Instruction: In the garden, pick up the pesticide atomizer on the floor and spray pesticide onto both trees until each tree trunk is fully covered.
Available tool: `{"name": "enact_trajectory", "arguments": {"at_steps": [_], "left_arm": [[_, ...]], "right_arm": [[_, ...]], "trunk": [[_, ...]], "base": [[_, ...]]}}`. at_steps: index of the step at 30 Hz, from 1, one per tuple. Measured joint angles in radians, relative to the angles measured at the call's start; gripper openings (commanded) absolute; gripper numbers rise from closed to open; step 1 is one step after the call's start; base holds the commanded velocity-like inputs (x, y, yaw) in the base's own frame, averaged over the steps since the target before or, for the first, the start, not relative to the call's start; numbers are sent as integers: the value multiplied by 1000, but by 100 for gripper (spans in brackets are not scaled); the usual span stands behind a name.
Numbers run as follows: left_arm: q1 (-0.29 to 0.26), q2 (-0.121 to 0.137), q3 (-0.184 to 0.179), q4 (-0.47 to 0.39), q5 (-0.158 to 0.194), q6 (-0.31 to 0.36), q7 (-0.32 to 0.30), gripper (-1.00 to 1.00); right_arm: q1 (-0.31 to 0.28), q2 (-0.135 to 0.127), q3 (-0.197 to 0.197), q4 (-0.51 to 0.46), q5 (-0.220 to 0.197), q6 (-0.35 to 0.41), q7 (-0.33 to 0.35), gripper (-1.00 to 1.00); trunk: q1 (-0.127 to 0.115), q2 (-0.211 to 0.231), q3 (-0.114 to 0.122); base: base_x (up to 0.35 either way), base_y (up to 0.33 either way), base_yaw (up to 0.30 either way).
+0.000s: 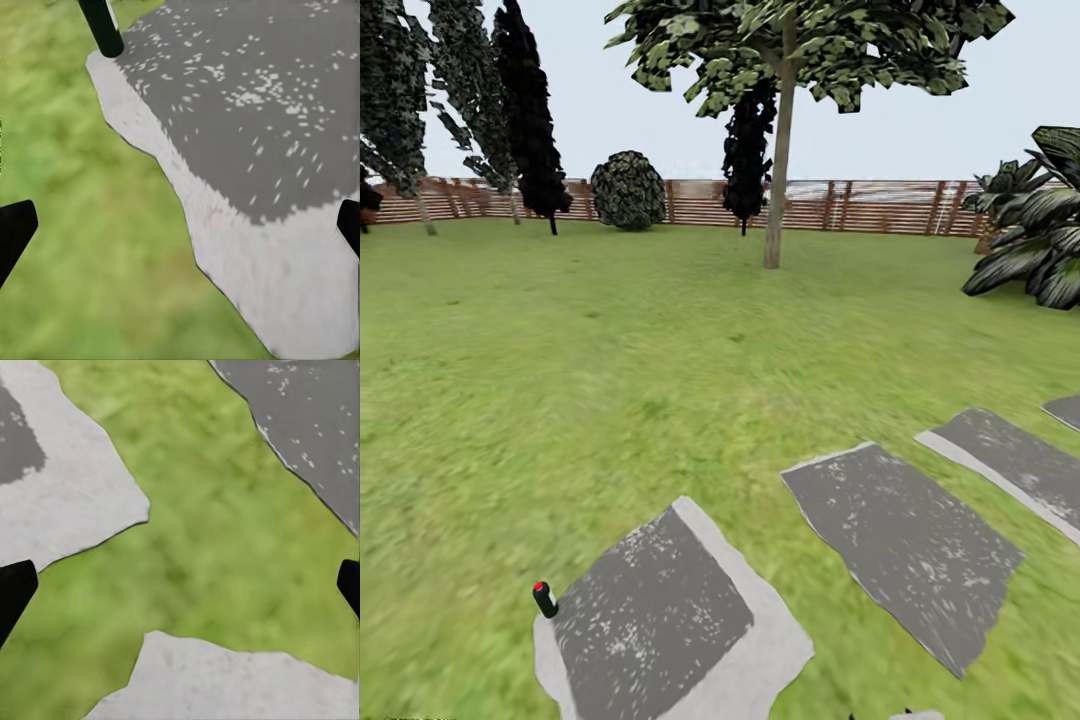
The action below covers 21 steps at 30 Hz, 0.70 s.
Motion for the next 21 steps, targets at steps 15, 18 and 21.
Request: {"name": "enact_trajectory", "arguments": {"at_steps": [15, 18, 21], "left_arm": [[0, 7, 0, 1, 2, -1, 0, 100], [0, 7, 0, 1, 2, -2, 0, 100], [0, 7, 0, 1, 2, -3, 0, 100]], "right_arm": [[1, -1, 0, 0, 0, 0, 0, 100], [1, -1, 0, 0, 1, 0, 0, 100], [0, -1, 0, 0, 1, 0, 0, 100]], "trunk": [[0, 0, 0], [0, 0, 0], [0, 0, 0]], "base": [[107, -65, 276], [5, -1, 276], [0, 0, 276]]}}
